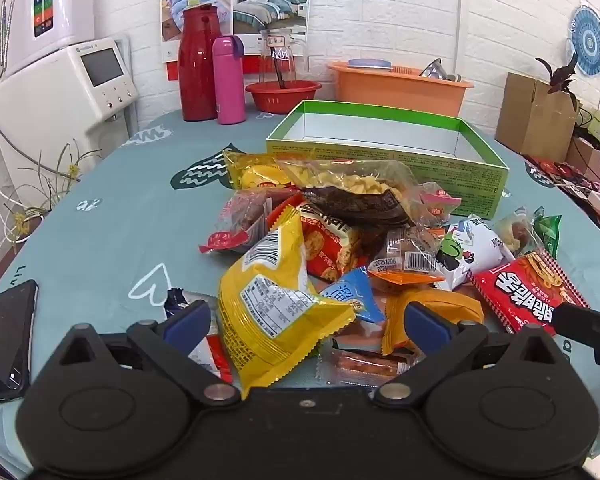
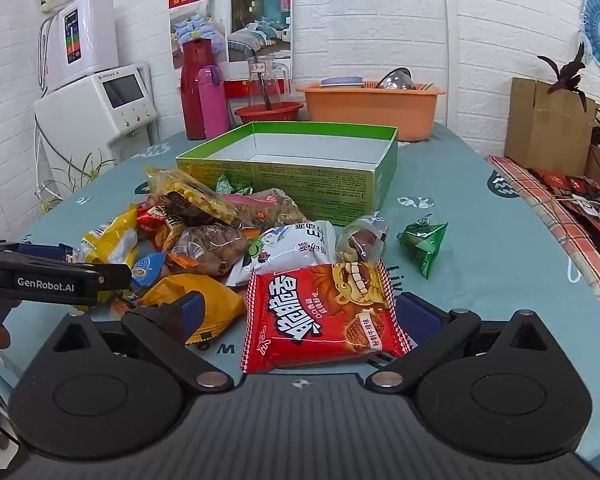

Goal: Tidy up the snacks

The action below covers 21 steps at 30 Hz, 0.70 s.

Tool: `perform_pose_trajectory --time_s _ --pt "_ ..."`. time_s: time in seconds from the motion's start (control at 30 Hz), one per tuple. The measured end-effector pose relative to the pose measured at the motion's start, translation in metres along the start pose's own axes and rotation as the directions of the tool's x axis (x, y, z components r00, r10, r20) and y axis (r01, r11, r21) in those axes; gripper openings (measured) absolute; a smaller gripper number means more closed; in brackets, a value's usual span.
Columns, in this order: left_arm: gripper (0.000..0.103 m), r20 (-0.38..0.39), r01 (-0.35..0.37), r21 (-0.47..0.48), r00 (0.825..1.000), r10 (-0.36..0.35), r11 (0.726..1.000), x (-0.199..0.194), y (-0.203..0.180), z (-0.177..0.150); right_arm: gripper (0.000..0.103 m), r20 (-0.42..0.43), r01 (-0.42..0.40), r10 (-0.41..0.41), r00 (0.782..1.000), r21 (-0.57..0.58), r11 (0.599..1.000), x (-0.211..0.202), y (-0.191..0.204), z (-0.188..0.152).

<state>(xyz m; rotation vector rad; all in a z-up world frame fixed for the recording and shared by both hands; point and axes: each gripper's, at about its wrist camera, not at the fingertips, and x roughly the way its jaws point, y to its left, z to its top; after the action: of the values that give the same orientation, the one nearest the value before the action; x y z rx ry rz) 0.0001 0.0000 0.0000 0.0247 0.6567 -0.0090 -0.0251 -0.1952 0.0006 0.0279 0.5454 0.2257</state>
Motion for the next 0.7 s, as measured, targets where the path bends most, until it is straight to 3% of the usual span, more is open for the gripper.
perform_pose_trajectory --time_s 0.7 --pt "0.103 -0.003 0.006 -0.005 1.000 -0.006 1.000 0.0007 0.0009 0.0008 0.103 -0.008 -0.015 0.015 1.000 -0.010 1.000 0.0047 0.0096 -0.0008"
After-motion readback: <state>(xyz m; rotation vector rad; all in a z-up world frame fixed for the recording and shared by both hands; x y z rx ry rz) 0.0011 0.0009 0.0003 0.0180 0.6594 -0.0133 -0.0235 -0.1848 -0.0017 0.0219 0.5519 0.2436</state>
